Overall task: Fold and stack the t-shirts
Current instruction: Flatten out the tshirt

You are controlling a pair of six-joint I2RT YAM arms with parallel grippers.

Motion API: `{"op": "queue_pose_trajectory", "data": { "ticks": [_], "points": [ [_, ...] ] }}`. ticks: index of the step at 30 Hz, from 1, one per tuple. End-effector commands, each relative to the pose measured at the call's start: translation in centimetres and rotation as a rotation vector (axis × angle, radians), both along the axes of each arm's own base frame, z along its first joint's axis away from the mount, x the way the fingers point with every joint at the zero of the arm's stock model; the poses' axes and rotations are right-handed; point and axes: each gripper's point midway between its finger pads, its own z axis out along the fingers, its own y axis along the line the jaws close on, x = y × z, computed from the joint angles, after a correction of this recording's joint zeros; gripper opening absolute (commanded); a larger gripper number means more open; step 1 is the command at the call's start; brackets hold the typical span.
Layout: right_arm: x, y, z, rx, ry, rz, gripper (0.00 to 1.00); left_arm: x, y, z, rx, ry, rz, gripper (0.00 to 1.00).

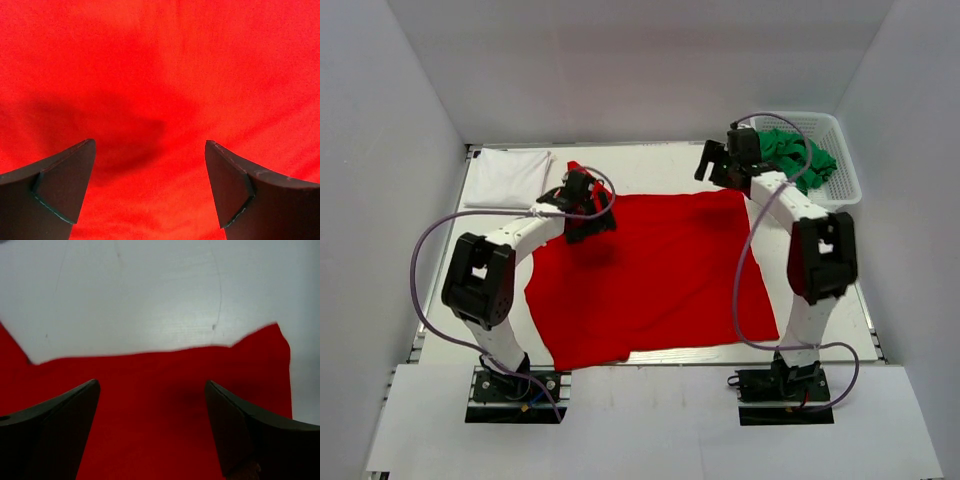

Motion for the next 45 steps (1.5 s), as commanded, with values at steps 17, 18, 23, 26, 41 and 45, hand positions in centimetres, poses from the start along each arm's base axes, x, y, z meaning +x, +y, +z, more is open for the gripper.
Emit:
{"op": "queue_pose_trajectory", "data": {
  "ticks": [17, 18, 23, 26, 41, 45],
  "points": [
    [-15.7, 0.6, -6.1, 0.084, 0.251, 0.156, 0.9, 14.3, 8.1, 1.8, 0.276, -0.228, 0.24, 0.99],
    [-15.7, 0.7, -6.2, 0.082, 0.26, 0.163, 0.9, 14.2, 8.2, 1.4, 0.279, -0.22, 0.238, 0.96],
    [-15.7, 0.7, -6.9, 0.077, 0.279, 0.167, 0.9, 16.2, 9.9, -0.7, 0.253, -0.22, 0.272, 0.91],
    [-15.8, 0.6, -7.5, 0.074, 0.301, 0.163, 0.9, 17.4, 9.4, -0.7, 0.219, -0.23, 0.251, 0.89],
    [-15.8, 0.5, -9.2, 0.058, 0.353, 0.155, 0.9, 18.1, 7.5, 0.2, 0.145, -0.2, 0.189, 0.81],
    [-15.9, 0.5, -9.3, 0.055, 0.354, 0.162, 0.9, 17.0, 8.8, 2.3, 0.235, -0.189, 0.221, 0.81]
  ]
}}
